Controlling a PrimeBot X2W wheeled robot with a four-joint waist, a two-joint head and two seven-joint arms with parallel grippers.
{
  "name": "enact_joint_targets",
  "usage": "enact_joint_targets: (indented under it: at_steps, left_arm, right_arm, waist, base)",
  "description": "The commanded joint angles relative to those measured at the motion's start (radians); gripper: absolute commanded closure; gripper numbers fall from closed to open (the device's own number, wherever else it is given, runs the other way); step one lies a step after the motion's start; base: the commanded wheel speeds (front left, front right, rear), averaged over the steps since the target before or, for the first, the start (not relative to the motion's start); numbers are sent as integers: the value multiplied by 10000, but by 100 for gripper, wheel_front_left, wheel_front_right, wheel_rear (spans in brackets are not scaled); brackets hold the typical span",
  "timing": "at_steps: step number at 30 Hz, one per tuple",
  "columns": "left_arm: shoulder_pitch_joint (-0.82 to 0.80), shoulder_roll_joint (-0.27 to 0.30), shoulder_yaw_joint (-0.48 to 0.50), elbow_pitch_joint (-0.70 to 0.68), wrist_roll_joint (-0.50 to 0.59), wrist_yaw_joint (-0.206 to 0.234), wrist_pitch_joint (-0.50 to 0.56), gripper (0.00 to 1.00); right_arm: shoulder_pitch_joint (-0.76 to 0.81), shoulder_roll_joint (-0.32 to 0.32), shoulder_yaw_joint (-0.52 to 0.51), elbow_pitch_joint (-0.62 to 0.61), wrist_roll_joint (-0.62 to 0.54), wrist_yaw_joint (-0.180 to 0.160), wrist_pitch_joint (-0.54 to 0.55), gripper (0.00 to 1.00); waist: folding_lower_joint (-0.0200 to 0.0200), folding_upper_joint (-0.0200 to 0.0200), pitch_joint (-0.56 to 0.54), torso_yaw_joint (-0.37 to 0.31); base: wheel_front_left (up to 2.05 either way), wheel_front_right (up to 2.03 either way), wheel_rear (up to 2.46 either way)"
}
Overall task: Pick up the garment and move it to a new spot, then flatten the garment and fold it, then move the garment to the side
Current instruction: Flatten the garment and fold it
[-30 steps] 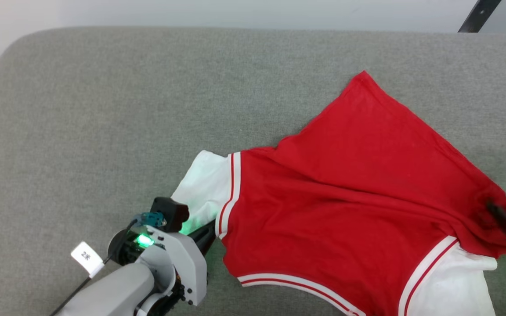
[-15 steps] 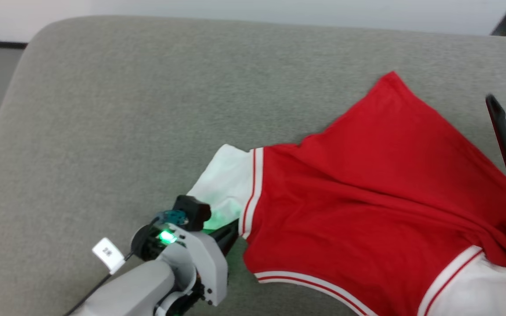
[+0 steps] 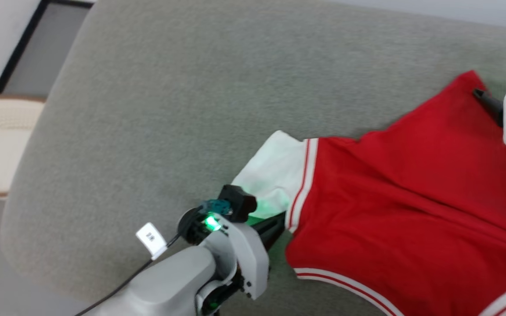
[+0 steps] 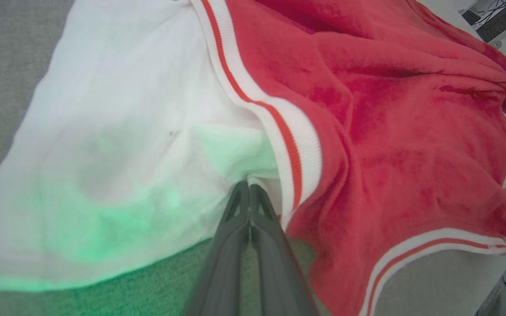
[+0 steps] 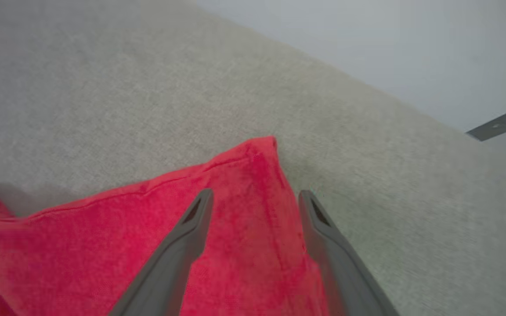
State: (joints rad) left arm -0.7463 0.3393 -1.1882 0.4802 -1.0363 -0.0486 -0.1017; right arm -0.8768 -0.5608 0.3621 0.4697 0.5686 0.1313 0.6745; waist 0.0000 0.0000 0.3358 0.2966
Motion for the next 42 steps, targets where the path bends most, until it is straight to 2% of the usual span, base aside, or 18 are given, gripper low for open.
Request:
enact_joint_targets:
  at_steps: [1, 6, 12, 13, 14, 15, 18, 22, 29, 31, 33, 42]
  left_arm:
    - [-89, -117, -36, 114, 80, -82, -46, 100]
    - [-314, -565, -107, 521, 101, -297, -174, 100]
    - [-504, -941, -206, 1035, 119, -497, -280, 100]
    - [-527, -974, -217, 1130, 100, -527, -294, 100]
    - [-554, -997, -221, 1220, 72, -556, -299, 100]
    - [-568, -1021, -227, 1301, 45, -556, -324, 100]
    - [-605, -1045, -238, 1593, -32, -590, -304, 100]
    - [-916, -864, -166, 1959, -151, -647, -162, 100]
    - [-2391, 43, 9, 2065, -177, -769, 507, 100]
    - [-3001, 476, 60, 2124, -156, -787, 893, 100]
    - [-3293, 695, 118, 2144, -187, -793, 1057, 100]
    - [-5737, 2173, 31, 2308, -262, -811, 2876, 100]
  right_arm:
    - [-354, -35, 75, 304, 161, -10, 363, 0]
    - [-1441, -12, 404, 1811, 76, -10, 1996, 0]
    - [-2135, 407, -137, 4042, -650, -12, 3654, 0]
    - [-2180, 486, -165, 4361, -834, -12, 3980, 5]
    - [-2250, 594, -207, 4609, -974, -12, 4184, 62]
    - [-2356, 664, -308, 4728, -1117, -10, 4147, 100]
    - [-2508, 1011, -526, 4876, -1337, -10, 3848, 100]
    - [-2602, 1346, -724, 4586, -1449, -9, 2830, 100]
    - [-2671, 1457, -405, 3399, -942, -10, 650, 100]
    - [-2648, 1435, -302, 3064, -679, -9, 55, 100]
    - [-2679, 1347, -261, 2953, -602, -10, -210, 100]
    - [-3028, 1018, -27, 2336, -575, -10, -2915, 100]
  waist:
    - [0, 0, 391, 523]
    - [0, 0, 695, 965]
    - [0, 0, 916, 1274]
    - [0, 0, 919, 1290]
    - [0, 0, 923, 1300]
    - [0, 0, 926, 1298]
    - [0, 0, 854, 1230]
    - [0, 0, 598, 937]
    - [0, 0, -92, -41]
    - [0, 0, -344, -378]
    - [0, 0, -446, -534]
    - [0, 0, -1563, -1910]
  base:
    - [0, 0, 0]
    - [0, 0, 0]
    - [0, 0, 0]
    - [0, 0, 0]
    - [0, 0, 0]
    - [0, 0, 0]
    - [0, 0, 0]
    - [0, 0, 0]
    - [0, 0, 0]
    - [0, 0, 0]
    - [0, 0, 0]
    - [0, 0, 0]
